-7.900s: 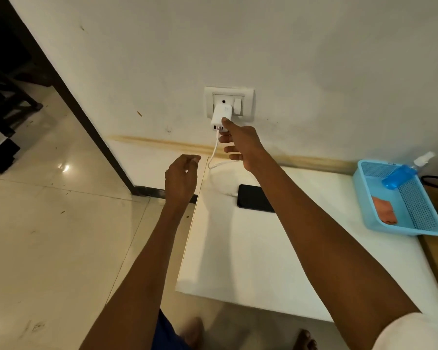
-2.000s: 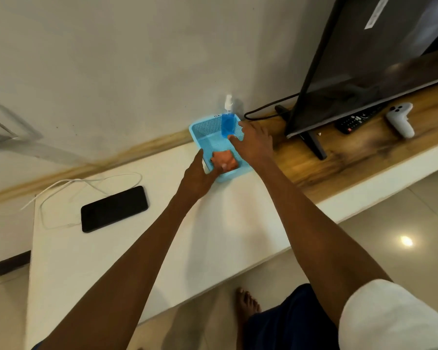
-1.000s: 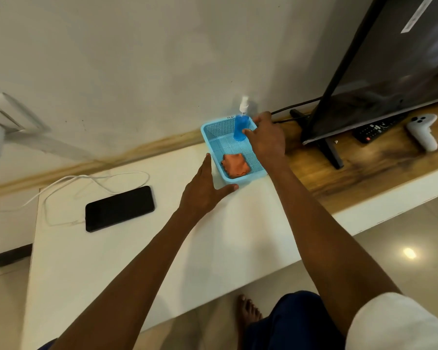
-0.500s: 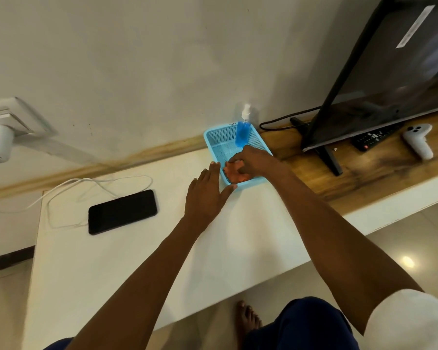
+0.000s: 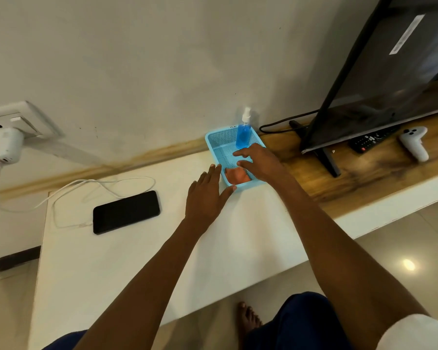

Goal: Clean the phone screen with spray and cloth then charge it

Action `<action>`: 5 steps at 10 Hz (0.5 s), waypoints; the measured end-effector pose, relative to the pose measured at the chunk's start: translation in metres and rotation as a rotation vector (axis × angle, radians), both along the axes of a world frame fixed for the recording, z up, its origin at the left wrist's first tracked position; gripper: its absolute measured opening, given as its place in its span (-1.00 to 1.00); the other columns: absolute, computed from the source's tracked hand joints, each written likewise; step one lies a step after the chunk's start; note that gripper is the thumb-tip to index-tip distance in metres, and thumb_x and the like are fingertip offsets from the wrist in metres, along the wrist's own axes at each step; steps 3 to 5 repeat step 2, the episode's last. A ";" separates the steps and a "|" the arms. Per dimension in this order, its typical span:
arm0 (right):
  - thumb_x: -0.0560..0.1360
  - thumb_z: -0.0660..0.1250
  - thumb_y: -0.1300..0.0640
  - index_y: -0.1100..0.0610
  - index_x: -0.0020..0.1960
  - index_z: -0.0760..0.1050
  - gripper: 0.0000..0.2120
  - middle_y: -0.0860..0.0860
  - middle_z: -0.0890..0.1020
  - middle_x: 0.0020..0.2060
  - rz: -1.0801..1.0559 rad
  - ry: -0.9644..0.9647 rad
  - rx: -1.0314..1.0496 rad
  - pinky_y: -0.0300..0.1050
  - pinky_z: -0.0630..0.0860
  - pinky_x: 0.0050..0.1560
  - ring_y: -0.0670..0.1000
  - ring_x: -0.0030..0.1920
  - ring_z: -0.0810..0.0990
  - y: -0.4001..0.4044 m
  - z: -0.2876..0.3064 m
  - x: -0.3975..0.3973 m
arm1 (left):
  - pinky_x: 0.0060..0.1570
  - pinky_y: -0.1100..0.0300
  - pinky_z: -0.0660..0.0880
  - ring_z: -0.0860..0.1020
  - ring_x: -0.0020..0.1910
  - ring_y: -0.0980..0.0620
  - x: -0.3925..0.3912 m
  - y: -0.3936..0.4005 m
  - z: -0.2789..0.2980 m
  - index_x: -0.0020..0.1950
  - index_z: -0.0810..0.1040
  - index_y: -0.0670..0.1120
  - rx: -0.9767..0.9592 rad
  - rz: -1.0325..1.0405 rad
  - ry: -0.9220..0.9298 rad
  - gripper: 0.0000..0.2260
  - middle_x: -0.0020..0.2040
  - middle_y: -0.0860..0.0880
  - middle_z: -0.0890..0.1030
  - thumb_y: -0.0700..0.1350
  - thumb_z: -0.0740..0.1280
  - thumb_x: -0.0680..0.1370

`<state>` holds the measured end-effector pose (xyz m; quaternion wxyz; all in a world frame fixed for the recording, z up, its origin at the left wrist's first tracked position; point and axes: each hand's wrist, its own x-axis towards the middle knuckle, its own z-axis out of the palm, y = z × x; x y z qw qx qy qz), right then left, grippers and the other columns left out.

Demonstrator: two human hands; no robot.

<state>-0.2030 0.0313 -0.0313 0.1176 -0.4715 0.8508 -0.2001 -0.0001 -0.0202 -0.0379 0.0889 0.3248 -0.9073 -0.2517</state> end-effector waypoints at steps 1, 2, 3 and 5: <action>0.59 0.29 -0.05 -0.07 0.29 0.51 -0.71 -0.02 0.56 0.26 -0.171 0.025 -0.222 -0.16 0.46 0.19 -0.01 0.20 0.53 0.023 0.011 0.027 | 0.51 -0.05 0.20 0.20 0.57 -0.04 0.019 0.003 0.003 0.62 0.08 -0.01 -0.037 0.008 -0.007 -0.35 0.61 -0.02 0.15 0.27 0.11 0.62; 0.61 0.25 -0.07 -0.01 0.24 0.53 -0.73 -0.02 0.59 0.17 -0.202 -0.091 -0.383 -0.10 0.54 0.15 -0.03 0.14 0.55 0.046 0.019 0.076 | 0.49 0.00 0.24 0.23 0.55 -0.03 0.051 0.013 0.003 0.61 0.12 -0.04 -0.049 0.044 -0.013 -0.34 0.60 -0.03 0.18 0.26 0.14 0.61; 0.61 0.25 -0.07 -0.01 0.24 0.53 -0.73 -0.02 0.59 0.17 -0.202 -0.091 -0.383 -0.10 0.54 0.15 -0.03 0.14 0.55 0.046 0.019 0.076 | 0.49 0.00 0.24 0.23 0.55 -0.03 0.051 0.013 0.003 0.61 0.12 -0.04 -0.049 0.044 -0.013 -0.34 0.60 -0.03 0.18 0.26 0.14 0.61; 0.61 0.25 -0.07 -0.01 0.24 0.53 -0.73 -0.02 0.59 0.17 -0.202 -0.091 -0.383 -0.10 0.54 0.15 -0.03 0.14 0.55 0.046 0.019 0.076 | 0.49 0.00 0.24 0.23 0.55 -0.03 0.051 0.013 0.003 0.61 0.12 -0.04 -0.049 0.044 -0.013 -0.34 0.60 -0.03 0.18 0.26 0.14 0.61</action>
